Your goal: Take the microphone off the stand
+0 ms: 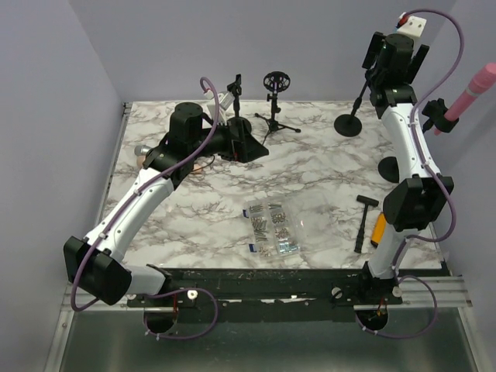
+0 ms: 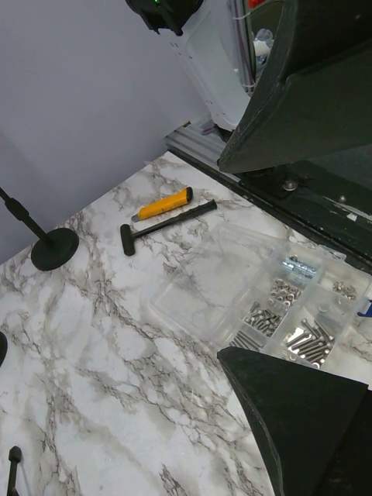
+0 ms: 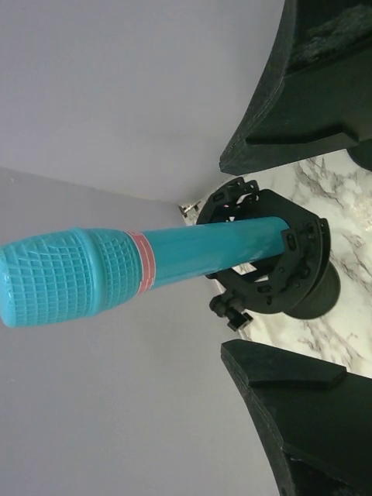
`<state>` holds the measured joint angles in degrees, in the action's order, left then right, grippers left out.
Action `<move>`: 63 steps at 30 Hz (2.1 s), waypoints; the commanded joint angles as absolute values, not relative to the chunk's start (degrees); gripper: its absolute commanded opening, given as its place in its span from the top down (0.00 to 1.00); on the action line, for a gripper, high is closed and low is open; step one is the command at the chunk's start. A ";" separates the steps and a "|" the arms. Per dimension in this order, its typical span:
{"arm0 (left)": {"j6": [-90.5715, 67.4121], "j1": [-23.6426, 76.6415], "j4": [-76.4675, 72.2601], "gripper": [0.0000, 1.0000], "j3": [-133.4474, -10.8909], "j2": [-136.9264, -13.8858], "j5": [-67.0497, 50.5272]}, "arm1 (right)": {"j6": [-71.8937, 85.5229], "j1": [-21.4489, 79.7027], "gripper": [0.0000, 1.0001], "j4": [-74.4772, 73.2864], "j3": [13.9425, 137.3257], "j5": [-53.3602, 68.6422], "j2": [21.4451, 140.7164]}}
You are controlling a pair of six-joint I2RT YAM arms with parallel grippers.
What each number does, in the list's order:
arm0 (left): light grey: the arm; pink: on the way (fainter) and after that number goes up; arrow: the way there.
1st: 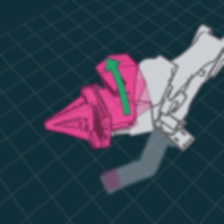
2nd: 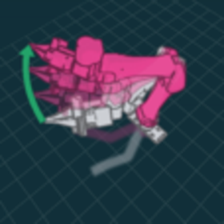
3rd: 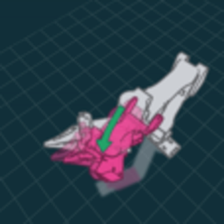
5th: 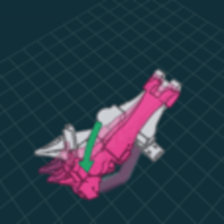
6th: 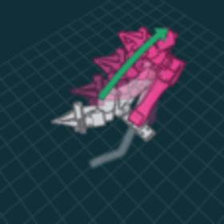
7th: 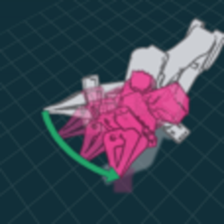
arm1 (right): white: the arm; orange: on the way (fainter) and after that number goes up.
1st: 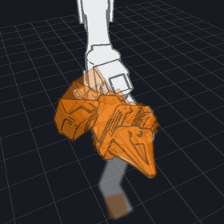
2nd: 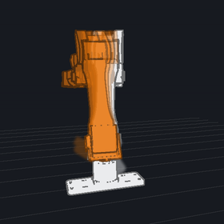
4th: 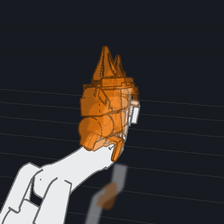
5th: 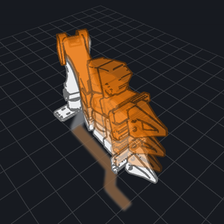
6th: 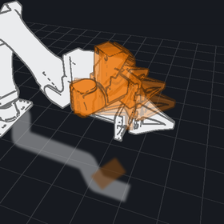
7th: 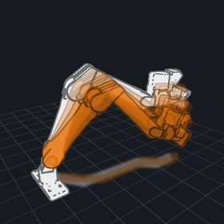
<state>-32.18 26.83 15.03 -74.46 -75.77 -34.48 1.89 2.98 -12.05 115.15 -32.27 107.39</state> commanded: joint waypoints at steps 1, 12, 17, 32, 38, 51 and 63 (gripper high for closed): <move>-32.50 26.24 13.37 0.02 -74.58 -76.19 -36.32 | -4.26 2.55 0.05 -6.54 116.28 -35.23 110.11; -33.09 25.48 12.58 0.02 -74.27 -77.14 -37.45 | -7.01 1.47 0.03 -3.71 119.36 -40.69 117.57; -32.95 25.47 12.75 0.01 -74.34 -78.11 -37.43 | -7.03 1.28 0.15 -3.65 120.36 -39.98 119.67; -32.60 25.22 13.30 0.01 -74.75 -78.61 -37.34 | -8.41 1.06 0.54 -1.67 123.31 -39.23 120.03; -32.53 25.08 13.28 0.01 -74.71 -78.27 -37.30 | -8.39 1.15 0.64 -1.39 124.52 -38.78 117.85; -32.25 25.04 13.48 0.01 -74.70 -78.58 -36.83 | -7.22 1.22 0.80 -2.80 124.18 -38.98 109.30; -31.56 24.53 14.09 0.01 -74.97 -79.00 -36.15 | 11.18 2.85 0.88 -12.30 115.27 -23.27 93.67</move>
